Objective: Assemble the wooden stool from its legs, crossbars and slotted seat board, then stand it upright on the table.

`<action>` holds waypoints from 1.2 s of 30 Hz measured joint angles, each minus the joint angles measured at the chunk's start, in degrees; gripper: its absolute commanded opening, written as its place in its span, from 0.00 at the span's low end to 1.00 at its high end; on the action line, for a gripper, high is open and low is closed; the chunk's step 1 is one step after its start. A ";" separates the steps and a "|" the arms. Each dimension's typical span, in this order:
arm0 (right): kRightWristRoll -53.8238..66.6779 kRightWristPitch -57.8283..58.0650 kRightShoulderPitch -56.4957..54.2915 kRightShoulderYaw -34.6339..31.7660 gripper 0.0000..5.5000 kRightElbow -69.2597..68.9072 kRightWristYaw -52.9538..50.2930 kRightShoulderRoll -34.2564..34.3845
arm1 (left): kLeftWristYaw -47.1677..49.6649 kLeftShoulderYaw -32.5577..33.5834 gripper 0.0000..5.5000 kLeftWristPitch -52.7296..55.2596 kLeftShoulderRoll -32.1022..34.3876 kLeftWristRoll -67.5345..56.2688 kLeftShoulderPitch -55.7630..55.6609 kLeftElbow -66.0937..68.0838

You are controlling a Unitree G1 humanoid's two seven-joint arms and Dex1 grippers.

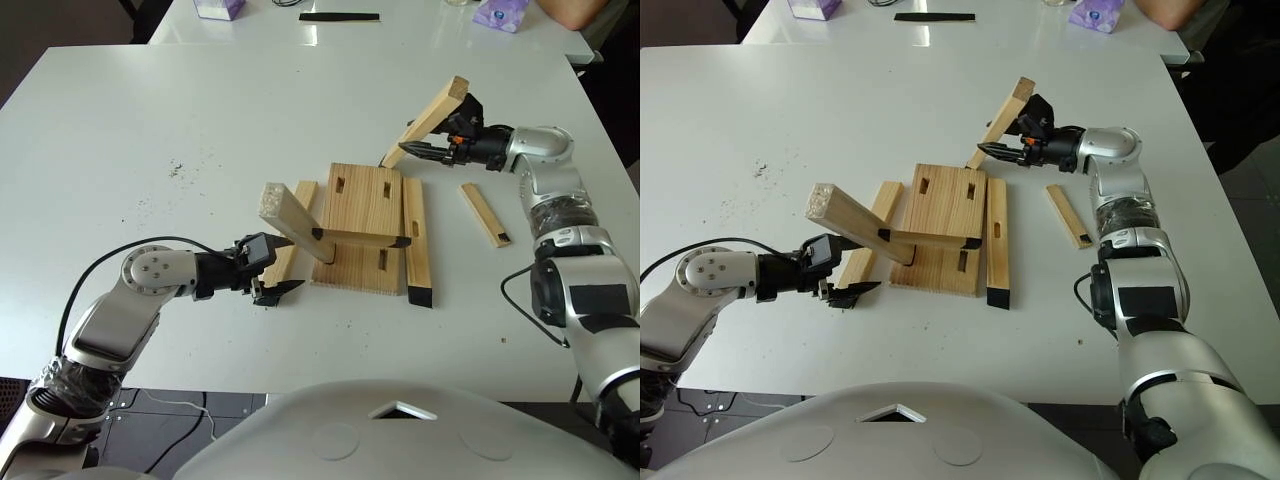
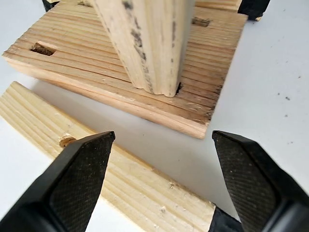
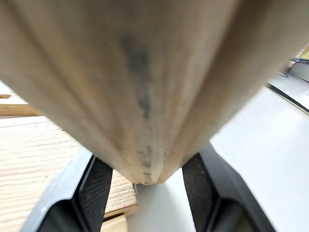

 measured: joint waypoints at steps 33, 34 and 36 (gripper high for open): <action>29.95 37.60 46.82 -13.02 0.36 -79.50 0.84 -20.29 | -1.68 5.60 0.69 -1.25 0.84 0.70 3.71 4.30; 29.96 37.48 47.37 -12.68 0.36 -79.90 0.39 -20.10 | -2.10 5.59 0.69 -1.32 0.91 0.70 3.15 4.79; 29.94 37.12 48.17 -11.61 0.36 -80.34 -0.39 -19.61 | -2.96 5.58 0.69 -1.52 1.03 0.71 2.19 5.61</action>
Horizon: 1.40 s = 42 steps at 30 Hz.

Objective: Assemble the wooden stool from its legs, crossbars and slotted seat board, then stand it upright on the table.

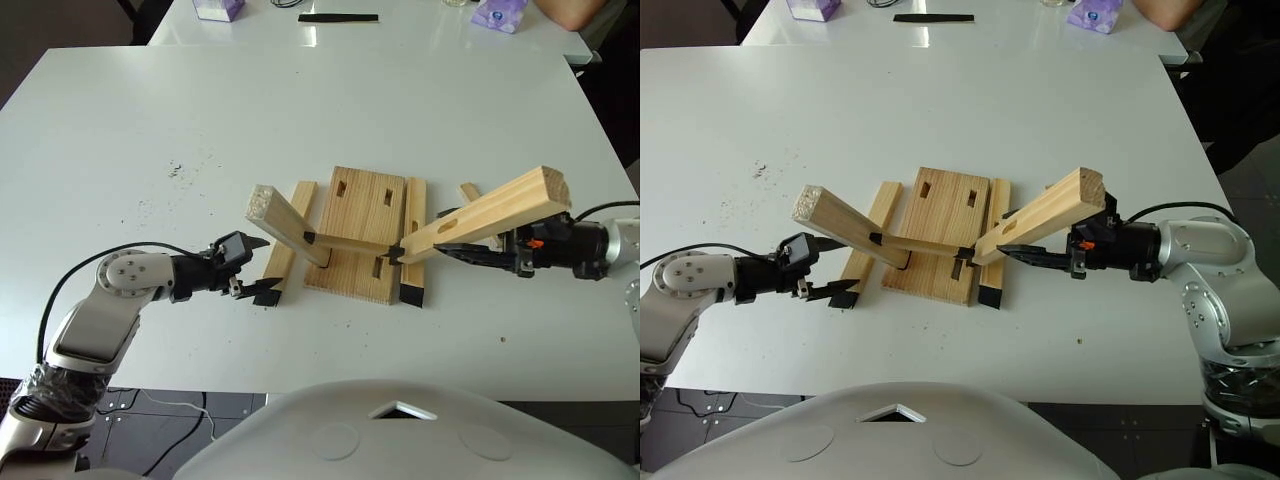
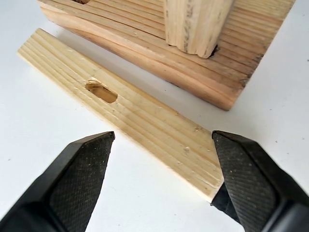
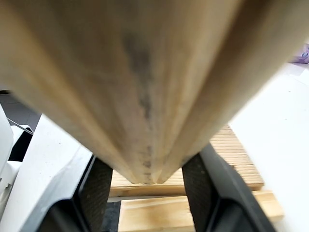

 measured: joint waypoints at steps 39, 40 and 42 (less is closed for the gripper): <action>-7.91 -21.58 10.61 11.22 0.36 1.02 -8.40 4.17 | -8.35 -1.51 0.69 -3.24 2.22 1.78 -9.49 8.84; -7.64 -21.03 10.41 11.07 0.36 0.82 -8.35 3.64 | -8.19 -1.51 0.69 -3.12 2.19 1.78 -9.41 8.34; -6.50 -19.66 9.82 10.80 0.36 0.51 -8.25 2.49 | -7.68 -1.49 0.69 -2.88 2.00 1.75 -9.02 7.15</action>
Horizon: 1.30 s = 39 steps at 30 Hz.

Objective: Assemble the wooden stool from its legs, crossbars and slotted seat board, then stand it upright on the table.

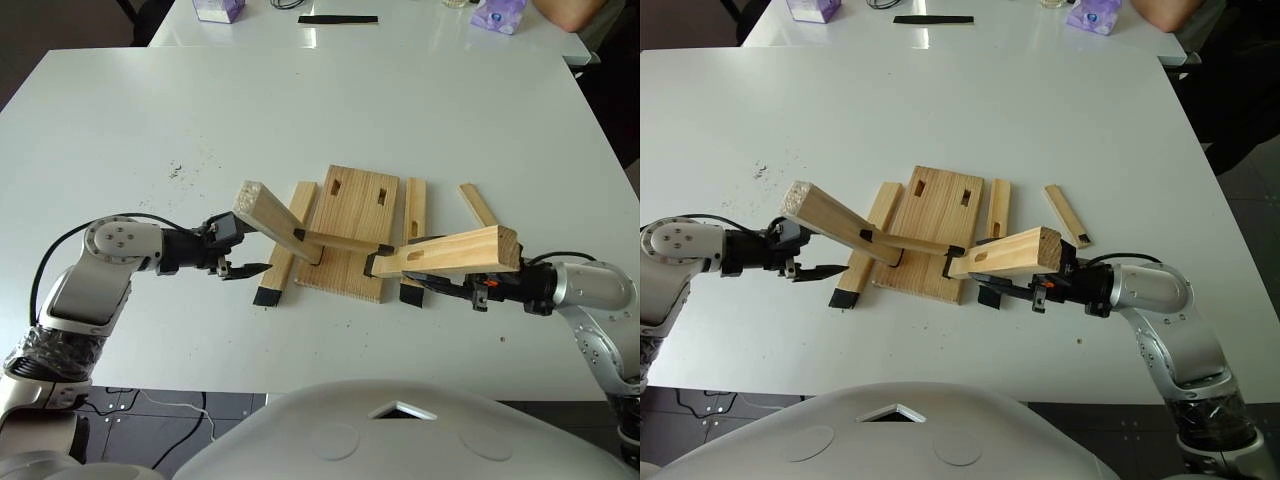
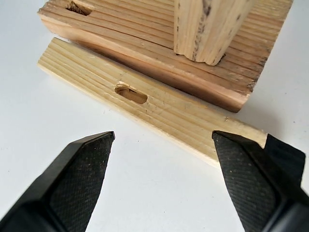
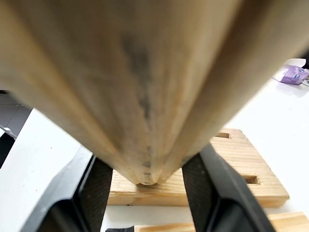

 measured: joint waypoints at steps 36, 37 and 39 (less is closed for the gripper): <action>2.81 1.19 -17.13 8.90 0.36 10.75 6.88 -6.29 | 1.51 5.66 0.69 3.28 -3.53 -6.20 -4.84 13.84; 2.81 0.95 -17.80 9.34 0.36 11.20 7.03 -6.30 | 0.45 5.64 0.69 3.20 -3.46 -6.12 -8.10 18.05; 2.80 0.34 -18.87 10.02 0.36 11.97 7.33 -6.29 | -0.67 5.17 0.69 2.84 -3.40 -5.63 -13.44 23.91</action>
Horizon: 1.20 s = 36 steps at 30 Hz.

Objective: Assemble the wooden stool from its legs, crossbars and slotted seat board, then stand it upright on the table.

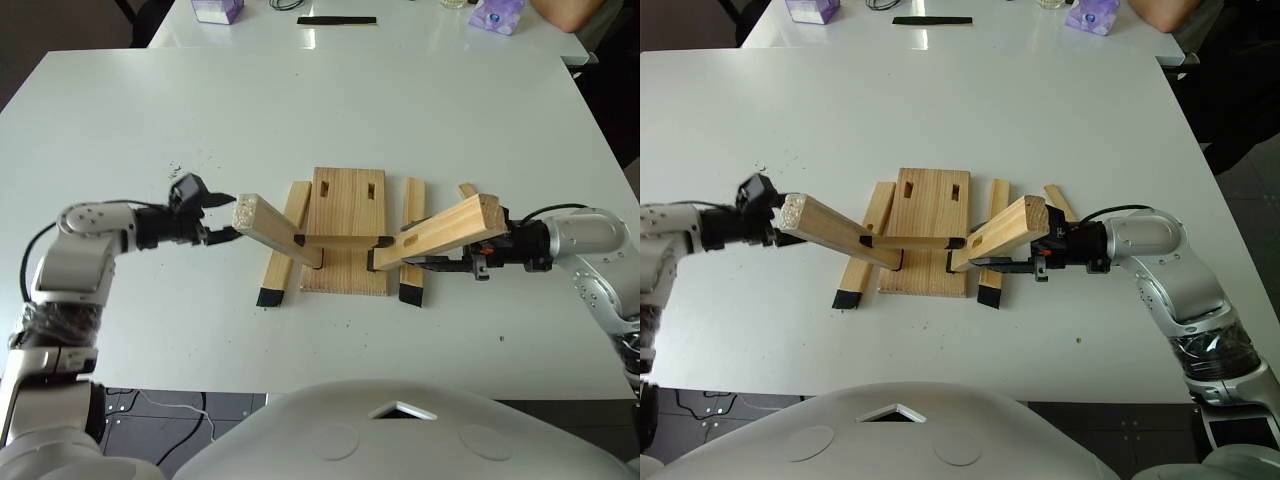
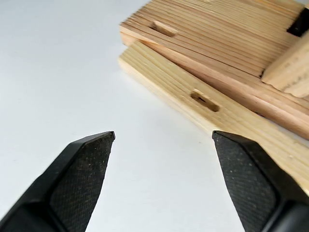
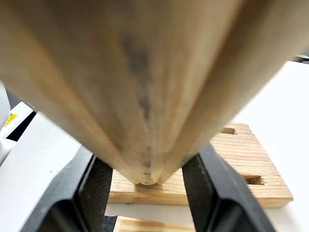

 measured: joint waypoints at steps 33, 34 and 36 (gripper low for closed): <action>-1.23 -5.46 -16.77 13.01 0.36 12.10 5.78 5.07 | -25.29 -25.45 0.69 8.27 -18.86 7.23 -25.52 9.19; -1.23 -5.56 -16.90 13.22 0.36 12.10 6.32 5.26 | -25.19 -25.38 0.69 9.40 -18.29 6.73 -24.55 7.44; -1.22 -5.65 -17.09 13.39 0.36 12.11 7.03 5.41 | -25.05 -25.15 0.69 10.68 -17.76 6.46 -23.41 5.39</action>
